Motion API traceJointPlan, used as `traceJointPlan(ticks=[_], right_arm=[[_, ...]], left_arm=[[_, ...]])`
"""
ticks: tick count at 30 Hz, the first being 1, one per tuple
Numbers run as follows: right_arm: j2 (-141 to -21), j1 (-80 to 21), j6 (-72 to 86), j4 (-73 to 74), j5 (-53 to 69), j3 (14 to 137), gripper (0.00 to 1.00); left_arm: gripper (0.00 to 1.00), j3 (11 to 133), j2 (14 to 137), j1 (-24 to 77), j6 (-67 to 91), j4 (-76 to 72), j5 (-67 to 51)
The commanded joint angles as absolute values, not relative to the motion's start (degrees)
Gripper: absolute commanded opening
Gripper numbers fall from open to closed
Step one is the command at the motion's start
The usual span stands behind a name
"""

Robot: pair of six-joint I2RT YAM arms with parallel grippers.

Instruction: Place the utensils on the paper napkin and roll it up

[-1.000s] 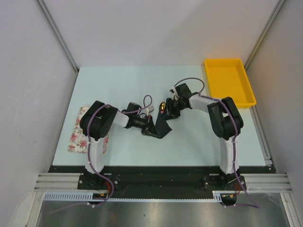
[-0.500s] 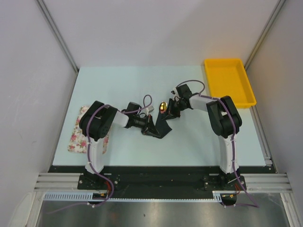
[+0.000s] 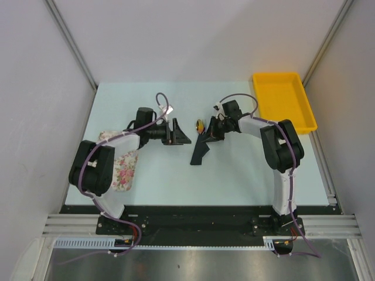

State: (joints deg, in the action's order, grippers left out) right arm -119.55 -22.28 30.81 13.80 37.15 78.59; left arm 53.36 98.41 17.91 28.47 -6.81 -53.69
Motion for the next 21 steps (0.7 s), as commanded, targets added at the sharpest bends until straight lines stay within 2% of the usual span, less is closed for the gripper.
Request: traceJointPlan(ticks=[1,2,15,18,21], right_arm=[[-115.3,-21.6,28.9,10.7,39.8,79.1,0.00],[-114.7,-21.7,28.7,10.7,40.0,79.2,0.00],[-104.6,-22.2,22.3,13.7,45.5,84.9,0.00],[-100.1,-22.8,20.2,15.8,46.3,86.2,0.00],[-96.2,-23.6,18.7,18.1,47.6,87.8,0.00]], left_arm=[[0.91,55.8,93.1,14.2,21.3,-1.7,-49.9],[0.99,56.7,91.4,13.3,20.1,-0.4,-48.4],[1.00,70.4,82.1,11.3,3.8,17.7,-38.2],[1.00,74.5,78.9,10.5,4.1,22.4,-39.2],[1.00,72.8,72.5,10.0,0.3,20.4,-45.2]])
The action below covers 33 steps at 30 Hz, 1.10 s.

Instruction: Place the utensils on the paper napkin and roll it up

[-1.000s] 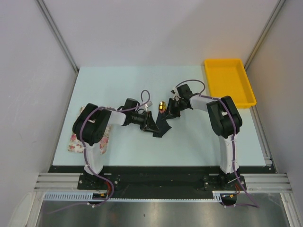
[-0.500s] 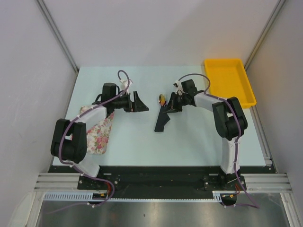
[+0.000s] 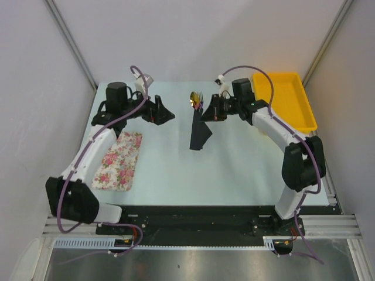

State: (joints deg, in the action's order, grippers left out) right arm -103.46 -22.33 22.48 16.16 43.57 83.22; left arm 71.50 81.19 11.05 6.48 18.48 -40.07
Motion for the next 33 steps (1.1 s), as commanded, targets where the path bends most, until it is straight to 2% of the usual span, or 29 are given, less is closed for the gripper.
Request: traceJointPlan(ticks=[1,6,10,13,16,19,27,33], right_arm=[[-95.5,-23.8,18.4,18.4,48.2,88.1,0.00],[-89.2,-25.0,16.7,19.9,49.1,88.9,0.00],[-85.2,-26.6,14.6,22.1,49.5,90.2,0.00],[-81.9,-27.9,12.8,23.7,49.5,90.8,0.00],[-79.2,-29.7,12.4,24.7,49.1,90.5,0.00],[-77.1,-30.9,13.2,24.4,48.6,88.9,0.00],[-73.7,-35.4,12.5,23.2,46.8,87.0,0.00],[-73.0,-36.9,11.9,23.1,46.3,86.7,0.00]], left_arm=[[0.99,71.6,68.2,10.0,0.2,18.7,-46.7],[1.00,65.0,58.8,9.8,2.2,11.1,-49.4],[0.99,61.7,58.6,10.7,11.8,4.6,-57.5],[0.99,61.4,59.3,12.8,13.6,5.1,-58.0],[0.95,59.4,59.0,14.5,17.9,0.3,-59.9],[0.86,56.5,58.4,17.1,22.8,-5.5,-60.7],[0.81,54.5,60.0,22.9,26.8,-12.1,-60.6],[0.74,54.0,60.7,24.8,31.3,-18.7,-61.9]])
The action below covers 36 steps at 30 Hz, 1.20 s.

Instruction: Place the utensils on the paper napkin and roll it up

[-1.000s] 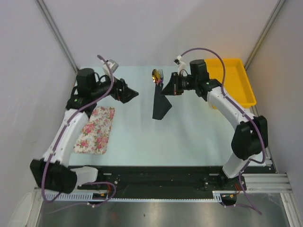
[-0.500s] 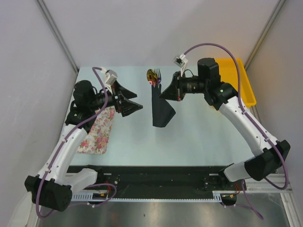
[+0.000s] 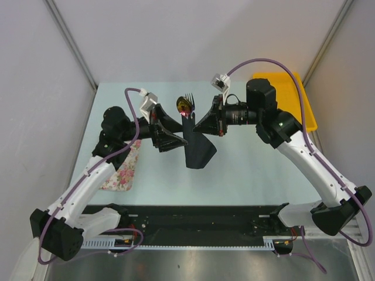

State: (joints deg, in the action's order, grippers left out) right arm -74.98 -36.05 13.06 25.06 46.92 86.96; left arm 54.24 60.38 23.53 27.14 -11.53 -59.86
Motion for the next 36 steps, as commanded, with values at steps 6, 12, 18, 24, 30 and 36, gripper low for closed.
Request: traceJointPlan(ticks=[6,12,18,24,30,36], right_arm=[[-72.2,-38.1,11.4,23.0,45.7,86.1,0.00],[-71.8,-38.5,11.6,22.3,45.8,85.9,0.00],[-71.5,-38.8,11.8,22.0,45.8,85.8,0.00],[-71.5,-39.0,12.0,21.4,45.7,85.5,0.00],[-71.5,-39.2,11.8,21.4,45.6,85.5,0.00],[-71.1,-39.0,11.2,22.3,44.4,85.6,0.10]], left_arm=[[0.70,54.5,61.6,25.8,32.3,-20.4,-61.7],[0.66,54.7,62.4,27.4,32.6,-21.1,-61.7],[0.54,54.8,63.3,28.5,32.8,-22.1,-62.7],[0.49,54.4,63.7,28.9,33.4,-23.9,-63.5],[0.27,53.2,63.8,28.9,37.2,-28.3,-64.2],[0.00,52.9,63.6,28.9,37.6,-28.0,-64.4]])
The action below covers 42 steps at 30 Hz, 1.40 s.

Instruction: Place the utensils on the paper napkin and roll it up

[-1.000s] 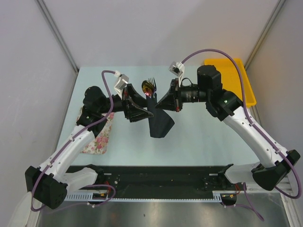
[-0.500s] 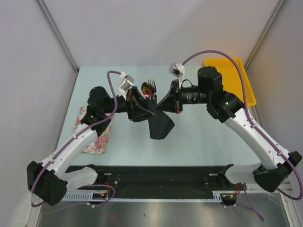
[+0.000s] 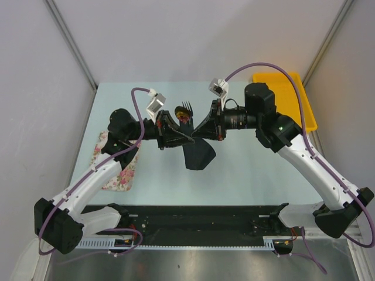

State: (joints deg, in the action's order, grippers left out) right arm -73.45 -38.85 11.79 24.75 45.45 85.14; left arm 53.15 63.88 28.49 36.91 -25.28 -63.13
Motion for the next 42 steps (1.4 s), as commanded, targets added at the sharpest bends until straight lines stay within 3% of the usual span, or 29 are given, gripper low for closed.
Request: traceJointPlan(ticks=[1,3,5,6,9,14,20,23,26,28,29,30,42], right_arm=[[-71.1,-38.8,11.0,22.6,44.2,85.7,0.19],[-70.4,-38.0,11.0,23.4,44.3,85.4,0.41],[-69.7,-36.7,11.2,24.1,44.4,84.8,0.48],[-69.1,-36.2,11.1,24.9,44.6,84.3,0.60],[-67.8,-35.0,9.5,28.5,45.1,82.8,0.77],[-65.7,-34.8,4.4,35.5,45.4,79.6,0.83],[-64.0,-34.5,3.1,38.8,45.7,76.7,0.69],[-64.1,-34.5,2.6,38.8,45.8,76.2,0.54],[-64.9,-34.3,2.3,38.8,46.6,76.1,0.28],[-65.3,-34.0,2.0,38.6,46.8,76.4,0.16],[-65.7,-33.9,1.9,38.1,47.1,76.6,0.04],[-66.0,-33.8,1.8,38.0,47.1,76.6,0.00],[-70.1,-33.7,-4.9,32.7,47.2,76.7,0.00]], left_arm=[[0.00,52.9,63.6,28.7,37.4,-27.3,-64.4],[0.00,53.0,63.5,28.4,37.4,-27.0,-64.3],[0.00,53.2,63.6,27.4,38.5,-27.7,-64.3],[0.00,53.3,63.8,27.2,39.1,-28.6,-64.5],[0.00,54.6,64.0,26.4,38.9,-28.6,-64.9],[0.00,56.5,64.7,25.6,38.6,-28.3,-65.3],[0.00,56.9,64.7,25.2,38.2,-27.9,-65.3],[0.00,57.0,64.6,25.2,38.2,-27.9,-65.4],[0.00,56.9,64.3,25.2,38.7,-28.2,-65.7],[0.00,56.9,64.2,25.2,38.8,-28.2,-65.7],[0.00,56.7,64.0,25.2,38.9,-28.3,-66.1],[0.00,56.6,63.9,25.2,39.0,-28.4,-66.4],[0.00,54.6,63.2,27.3,51.9,-40.3,-68.4]])
